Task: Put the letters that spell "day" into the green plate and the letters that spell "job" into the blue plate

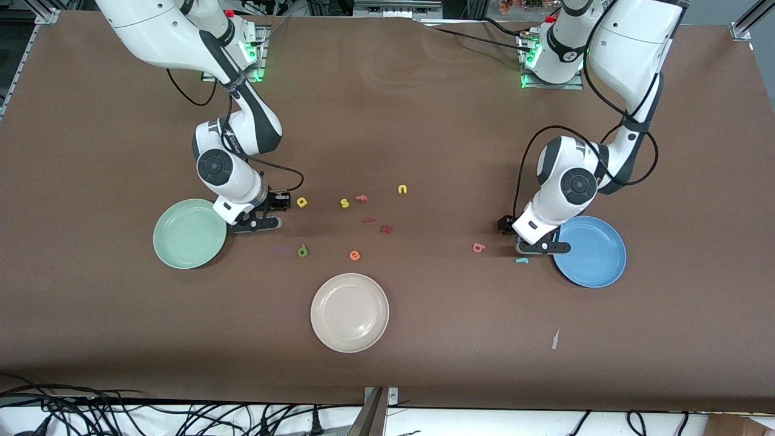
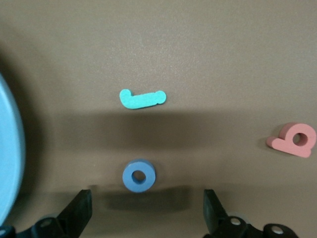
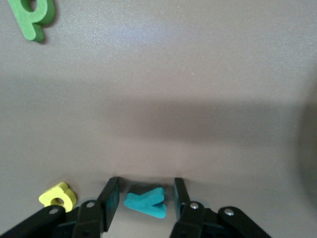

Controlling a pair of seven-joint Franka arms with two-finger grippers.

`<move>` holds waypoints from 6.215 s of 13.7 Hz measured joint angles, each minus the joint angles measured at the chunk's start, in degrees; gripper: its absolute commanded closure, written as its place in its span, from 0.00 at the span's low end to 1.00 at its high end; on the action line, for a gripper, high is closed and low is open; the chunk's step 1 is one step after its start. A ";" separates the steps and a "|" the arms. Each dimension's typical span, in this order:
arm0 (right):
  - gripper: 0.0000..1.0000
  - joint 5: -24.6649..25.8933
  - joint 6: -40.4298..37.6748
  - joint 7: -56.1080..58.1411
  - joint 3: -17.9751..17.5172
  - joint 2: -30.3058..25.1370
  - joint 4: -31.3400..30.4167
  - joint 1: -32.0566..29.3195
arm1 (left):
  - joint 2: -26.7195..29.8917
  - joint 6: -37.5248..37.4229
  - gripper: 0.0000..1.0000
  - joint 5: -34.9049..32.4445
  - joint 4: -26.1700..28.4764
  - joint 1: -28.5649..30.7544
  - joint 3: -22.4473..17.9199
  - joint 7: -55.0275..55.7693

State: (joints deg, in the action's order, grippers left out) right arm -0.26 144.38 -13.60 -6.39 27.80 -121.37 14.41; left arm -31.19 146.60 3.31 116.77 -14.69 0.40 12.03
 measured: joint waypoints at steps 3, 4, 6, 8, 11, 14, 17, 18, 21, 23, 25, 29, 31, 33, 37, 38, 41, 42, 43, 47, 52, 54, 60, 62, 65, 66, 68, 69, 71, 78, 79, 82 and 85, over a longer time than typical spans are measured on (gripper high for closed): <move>0.58 0.05 -0.38 -0.03 0.08 -0.04 0.03 -0.01 | -0.68 0.21 0.23 0.00 -0.91 -0.09 0.00 -0.01; 0.61 0.05 -0.48 -0.03 0.09 -0.05 0.04 0.00 | -0.75 0.21 0.35 0.00 -1.03 -0.11 0.00 -0.01; 0.62 0.06 -0.63 -0.05 0.12 -0.08 0.06 0.00 | -0.91 0.21 0.44 0.00 -1.06 -0.11 0.00 -0.01; 0.64 0.06 -0.75 -0.05 0.09 -0.20 0.09 0.03 | -0.89 0.21 0.63 0.00 -1.26 -0.11 -0.19 -0.05; 0.69 0.07 -0.81 -0.06 0.09 -0.25 0.10 0.07 | -0.84 0.21 0.95 0.00 -1.55 -0.11 -0.18 -0.25; 0.75 0.07 -0.87 -0.06 0.09 -0.25 0.15 0.07 | -0.76 0.18 0.98 -0.01 -1.67 -0.12 -0.16 -1.42; 0.76 0.07 -4.34 -0.06 -0.02 -0.10 2.10 0.08 | -0.60 0.40 0.98 -0.01 -2.00 -0.08 -0.23 -1.56; 0.76 0.07 -6.87 -0.06 -0.01 -0.09 3.69 0.05 | -0.10 0.35 0.98 -0.01 -2.44 0.02 -0.29 -1.56; 0.76 0.07 -15.33 -0.12 0.72 -0.13 10.04 -0.61 | 4.38 -4.29 0.98 -0.01 -3.39 1.84 -0.47 -2.51; 0.76 0.07 -19.10 -0.12 1.23 -0.15 13.96 -2.48 | 7.71 -7.34 0.97 -0.01 -3.26 4.68 -0.61 -7.38; 0.76 0.18 -20.24 -0.06 1.47 -0.02 15.73 -5.49 | 8.85 -8.16 0.86 -0.01 -2.90 8.25 -0.76 -13.95; 0.74 4.29 -20.25 0.56 1.58 1.60 17.87 -10.58 | 7.92 -8.15 0.23 -0.01 -1.78 12.55 -0.85 -21.26; 0.68 7.11 -20.25 1.47 1.63 3.33 19.33 -12.18 | 7.33 -7.95 0.23 0.00 -1.72 12.54 -0.63 -21.41; 0.06 7.84 -20.24 3.86 1.67 5.21 20.39 -13.92 | 7.30 -7.75 0.23 0.00 -1.83 12.24 -0.20 -21.41; 0.00 7.84 -21.39 4.49 0.47 6.14 21.56 -14.42 | 6.58 -7.16 0.23 0.00 -4.48 7.44 0.21 -21.26; 0.00 7.84 -22.74 3.33 -0.92 6.00 21.97 -14.09 | 5.71 -7.16 0.23 0.00 -5.93 5.81 0.27 -21.20; 0.00 7.84 -25.11 -1.81 -6.17 5.26 22.36 -13.20 | 1.78 -6.97 0.19 0.00 -9.67 2.78 0.29 -21.18; 0.00 7.84 -25.62 -2.61 -7.56 5.18 22.34 -12.99 | 0.52 -6.49 0.18 0.00 -10.38 2.59 0.29 -21.20; 0.00 7.84 -25.76 -3.17 -8.80 5.18 22.21 -12.84 | -0.62 -5.87 0.18 0.00 -10.75 2.59 0.25 -21.24; 0.00 7.84 -20.74 -7.55 -13.51 3.22 17.54 -12.77 | -4.11 -2.20 0.17 0.00 -10.91 2.61 0.03 -21.28; 0.00 8.12 -4.41 -8.53 -15.54 -0.76 4.31 -12.74 | -5.59 -1.56 0.17 0.00 -11.00 2.08 0.06 -21.31; 0.00 8.96 -0.60 -8.35 -15.64 -0.70 0.89 -12.36 | -6.22 -0.04 0.19 0.00 -11.05 2.03 0.06 -21.31; 0.00 19.45 -0.19 -8.46 -15.73 -0.04 0.22 -8.94 | -7.08 1.03 0.56 0.00 -11.38 2.03 -0.07 -21.41; 0.00 22.65 -0.13 -7.91 -15.72 0.80 0.20 -8.88 | -7.05 1.03 0.65 0.00 -11.62 2.02 -0.09 -21.49; 0.00 23.22 0.01 -7.78 -15.74 1.62 0.21 -8.01 | -6.93 0.99 0.72 0.00 -11.73 1.97 -0.07 -21.53; 0.01 23.22 0.05 -7.78 -15.74 1.77 0.21 -7.84 | -6.99 1.03 0.72 0.00 -11.76 1.97 -0.08 -21.54; 0.07 23.22 0.06 -7.77 -15.74 2.06 0.21 -7.74 | -6.98 1.02 0.72 0.00 -11.77 1.96 -0.08 -21.55; 0.10 23.23 0.08 -7.75 -15.74 2.26 0.21 -7.70 | -6.97 1.02 0.72 0.00 -11.79 1.96 -0.09 -21.57; 0.19 23.25 0.13 -7.71 -15.74 2.58 0.21 -7.65 | -6.92 1.03 0.72 0.00 -12.04 1.97 -0.25 -22.45; 0.39 23.27 0.34 -7.42 -15.92 2.59 0.34 -7.57 | -0.04 -9.46 0.70 0.00 -12.41 7.65 -1.24 -28.70; 0.41 23.26 0.34 -7.42 -15.93 2.59 0.35 -7.57 | 0.61 -10.69 0.68 0.00 -12.34 9.00 -1.29 -30.48; 0.56 23.26 0.41 -7.42 -16.05 2.57 0.39 -7.55 | 1.14 -12.45 0.29 0.00 -11.48 13.84 -1.45 -38.62; 0.65 23.26 0.55 -7.42 -16.23 2.50 0.46 -7.53 | 1.13 -12.46 0.15 0.00 -10.38 15.93 -1.39 -41.82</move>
State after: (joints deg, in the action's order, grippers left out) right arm 23.00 144.93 -21.02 -22.63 30.30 -120.91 6.88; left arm -30.06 134.14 3.31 106.38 1.24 -0.99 -29.79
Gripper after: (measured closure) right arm 0.515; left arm 0.401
